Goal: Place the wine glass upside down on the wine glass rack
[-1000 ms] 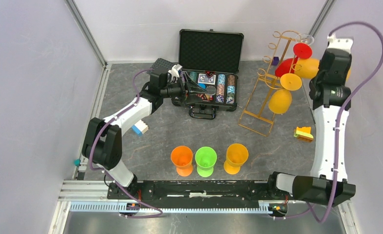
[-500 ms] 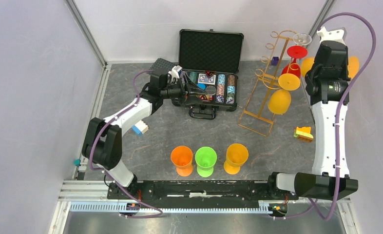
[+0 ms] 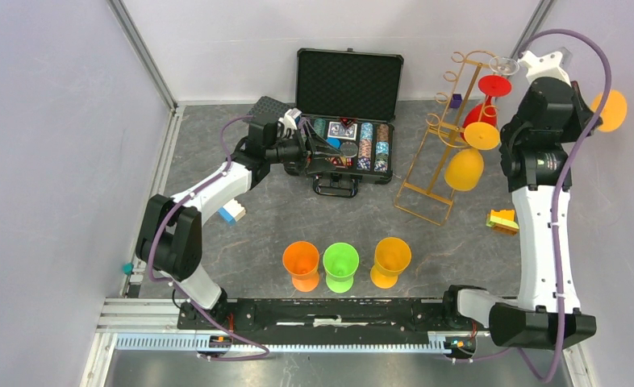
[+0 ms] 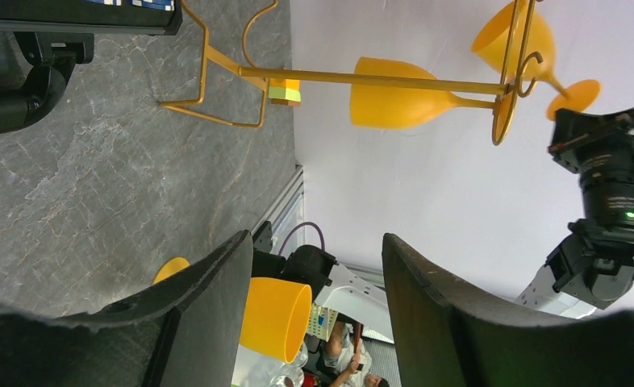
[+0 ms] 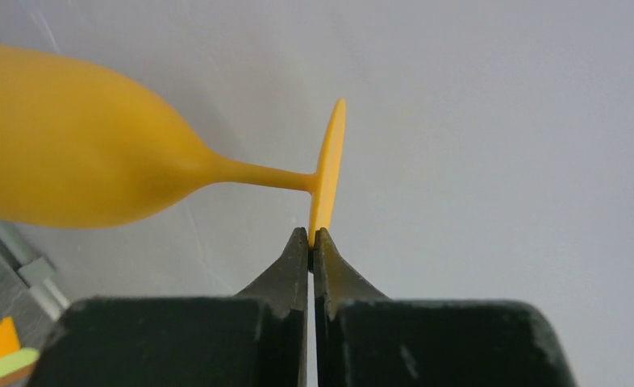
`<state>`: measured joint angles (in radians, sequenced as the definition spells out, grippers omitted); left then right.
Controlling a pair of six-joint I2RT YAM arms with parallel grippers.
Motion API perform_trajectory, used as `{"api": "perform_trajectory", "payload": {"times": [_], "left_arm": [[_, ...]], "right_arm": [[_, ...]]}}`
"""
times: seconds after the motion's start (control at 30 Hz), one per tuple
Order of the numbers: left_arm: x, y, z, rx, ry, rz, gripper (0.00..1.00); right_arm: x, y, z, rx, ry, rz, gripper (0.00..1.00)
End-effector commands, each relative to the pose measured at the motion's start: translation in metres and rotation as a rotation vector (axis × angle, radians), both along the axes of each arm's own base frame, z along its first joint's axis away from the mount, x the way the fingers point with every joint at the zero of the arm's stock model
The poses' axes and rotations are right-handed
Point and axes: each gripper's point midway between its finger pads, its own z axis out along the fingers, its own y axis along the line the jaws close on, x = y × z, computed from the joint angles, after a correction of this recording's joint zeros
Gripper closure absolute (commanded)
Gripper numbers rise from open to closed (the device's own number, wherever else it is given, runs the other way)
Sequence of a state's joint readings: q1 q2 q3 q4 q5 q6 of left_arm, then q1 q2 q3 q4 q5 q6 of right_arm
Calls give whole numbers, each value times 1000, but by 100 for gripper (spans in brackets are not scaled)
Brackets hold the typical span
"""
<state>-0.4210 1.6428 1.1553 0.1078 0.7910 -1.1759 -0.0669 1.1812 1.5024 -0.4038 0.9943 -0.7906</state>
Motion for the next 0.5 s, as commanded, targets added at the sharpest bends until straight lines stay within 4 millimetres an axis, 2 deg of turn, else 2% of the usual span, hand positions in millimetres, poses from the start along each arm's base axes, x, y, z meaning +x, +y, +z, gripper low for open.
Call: {"api": "perform_trajectory", "payload": {"times": [0.0,0.1,0.2,0.3,0.4,0.47], "left_arm": [[0,-1,26,-45,-65,-17,35],[1,-1,28,-44,-72,-15,35],[2,0,31,-38,-84,-8,35],[2,1,34,-29,-100,-4,35],[5,6,40,-11,-126,6,35],[8,11,45,6,-153,16,35]], "right_arm": [[-1,21,79,-132,-139,25,100],[12,51,107,-216,-171,111,100],[30,93,131,-322,-156,249,100],[48,126,153,-323,-224,361,100],[70,174,158,-342,-252,523,100],[87,209,148,-365,-224,632,100]]}}
